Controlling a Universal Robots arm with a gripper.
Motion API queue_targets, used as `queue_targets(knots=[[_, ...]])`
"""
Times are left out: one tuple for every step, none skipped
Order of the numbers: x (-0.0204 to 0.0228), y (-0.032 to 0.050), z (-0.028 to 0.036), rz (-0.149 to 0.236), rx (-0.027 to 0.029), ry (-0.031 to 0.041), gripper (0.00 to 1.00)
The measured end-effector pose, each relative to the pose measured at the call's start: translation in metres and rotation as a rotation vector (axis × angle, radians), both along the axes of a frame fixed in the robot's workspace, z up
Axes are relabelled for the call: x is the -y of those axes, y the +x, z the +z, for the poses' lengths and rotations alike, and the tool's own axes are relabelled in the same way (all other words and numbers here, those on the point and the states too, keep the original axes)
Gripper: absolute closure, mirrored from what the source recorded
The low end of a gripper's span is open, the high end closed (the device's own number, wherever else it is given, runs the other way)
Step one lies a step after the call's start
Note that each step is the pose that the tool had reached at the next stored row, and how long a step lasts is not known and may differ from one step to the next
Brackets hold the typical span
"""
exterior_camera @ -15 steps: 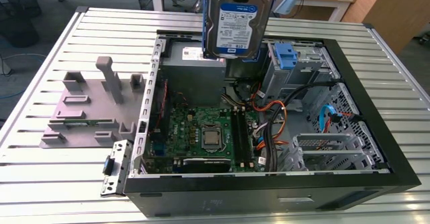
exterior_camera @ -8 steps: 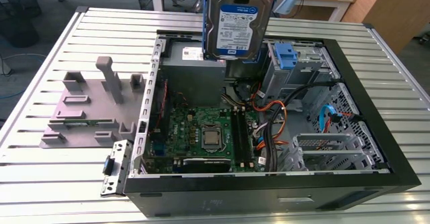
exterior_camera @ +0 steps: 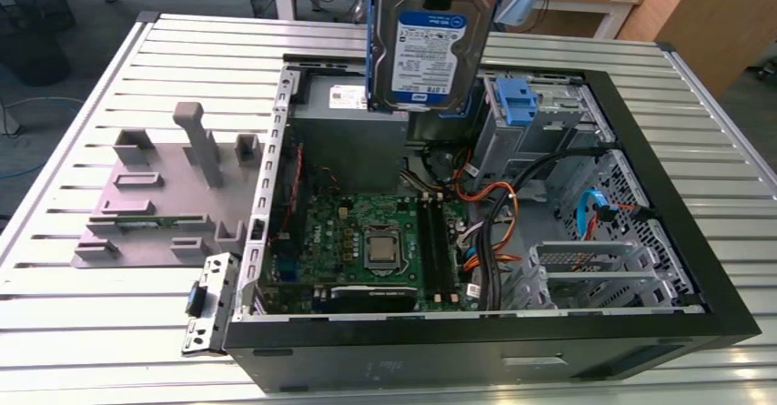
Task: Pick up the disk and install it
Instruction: 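Pick up the disk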
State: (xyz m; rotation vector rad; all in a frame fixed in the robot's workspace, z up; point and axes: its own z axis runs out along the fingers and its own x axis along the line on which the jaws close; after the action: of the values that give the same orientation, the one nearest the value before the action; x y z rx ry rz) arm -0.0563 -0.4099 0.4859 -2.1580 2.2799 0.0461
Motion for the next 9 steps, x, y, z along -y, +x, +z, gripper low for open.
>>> queue_targets(knots=[[0.0008, 0.0, 0.0, 0.0, 0.0, 0.0, 0.65], [0.0017, 0.0, -0.0001, 0.0, 0.0001, 0.0, 0.65], [0.0027, 0.0, -0.0001, 0.0, 0.0, 0.0, 0.65], [0.0037, 0.0, -0.0002, 0.0, 0.0, 0.0, 0.65], [0.0048, 0.0, -0.0003, 0.0, 0.0, 0.0001, 0.65], [0.0059, 0.0, -0.0003, 0.0, 0.0, 0.0001, 0.65], [0.0069, 0.0, -0.0004, 0.0, 0.0001, 0.0001, 0.65], [0.0079, 0.0, -0.0004, 0.0, 0.0001, 0.0001, 0.65], [0.0088, 0.0, -0.0004, 0.0, 0.0, 0.0, 0.65]])
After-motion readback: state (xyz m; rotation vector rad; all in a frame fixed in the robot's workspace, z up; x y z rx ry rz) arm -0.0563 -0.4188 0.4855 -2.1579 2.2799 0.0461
